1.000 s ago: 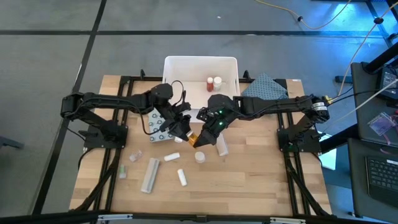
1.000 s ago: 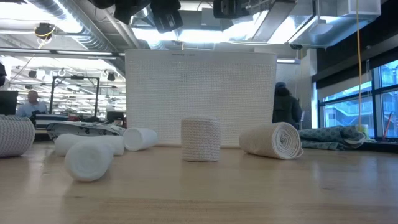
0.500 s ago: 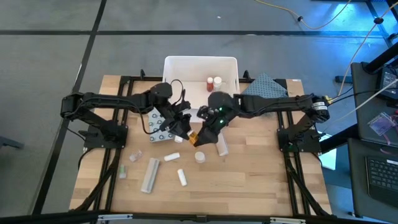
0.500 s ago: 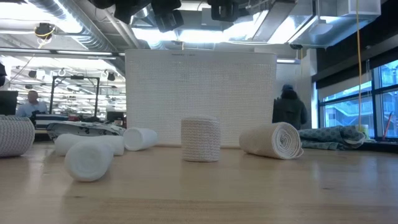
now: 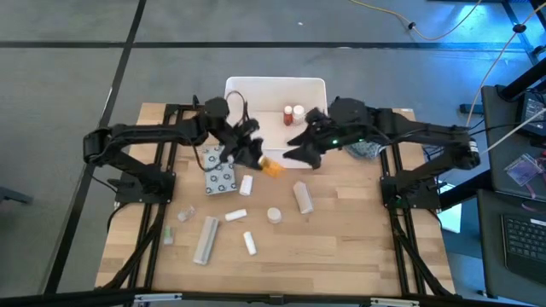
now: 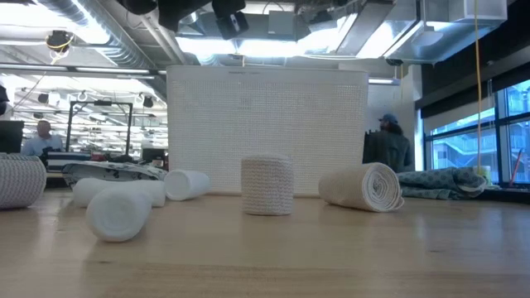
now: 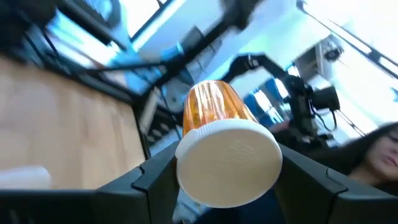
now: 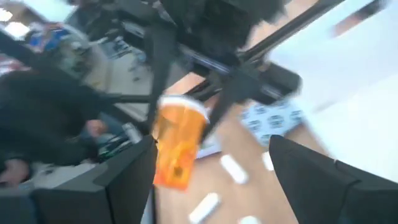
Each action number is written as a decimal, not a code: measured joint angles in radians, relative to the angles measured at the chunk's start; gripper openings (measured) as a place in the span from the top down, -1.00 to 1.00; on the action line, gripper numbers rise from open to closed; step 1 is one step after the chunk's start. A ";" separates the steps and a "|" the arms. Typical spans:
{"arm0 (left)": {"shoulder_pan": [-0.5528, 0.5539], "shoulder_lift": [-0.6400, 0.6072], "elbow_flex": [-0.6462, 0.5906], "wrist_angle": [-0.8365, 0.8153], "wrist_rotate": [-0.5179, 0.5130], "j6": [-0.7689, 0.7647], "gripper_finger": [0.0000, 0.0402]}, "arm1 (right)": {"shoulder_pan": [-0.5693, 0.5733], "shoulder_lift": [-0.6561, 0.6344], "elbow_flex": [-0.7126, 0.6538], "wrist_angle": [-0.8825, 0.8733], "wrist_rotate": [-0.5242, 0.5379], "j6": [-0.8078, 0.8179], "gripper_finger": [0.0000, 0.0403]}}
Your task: Pick & place medical supplies in basket/bin
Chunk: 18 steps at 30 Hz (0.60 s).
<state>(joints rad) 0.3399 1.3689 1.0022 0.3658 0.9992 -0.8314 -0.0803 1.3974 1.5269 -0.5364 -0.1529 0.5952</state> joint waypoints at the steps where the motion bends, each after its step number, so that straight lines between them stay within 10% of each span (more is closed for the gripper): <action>1: 0.020 0.000 0.014 0.000 -0.003 0.004 -0.07 | 0.000 -0.014 0.000 -0.016 0.027 -0.009 -0.54; 18: 0.254 0.153 0.363 -0.492 -0.010 0.337 -0.02 | -0.064 -0.047 0.000 -0.236 0.263 -0.111 -0.54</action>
<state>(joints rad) 0.5934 1.5221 1.3653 -0.1262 0.9887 -0.4942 -0.1439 1.3502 1.5269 -0.7725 0.1102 0.4840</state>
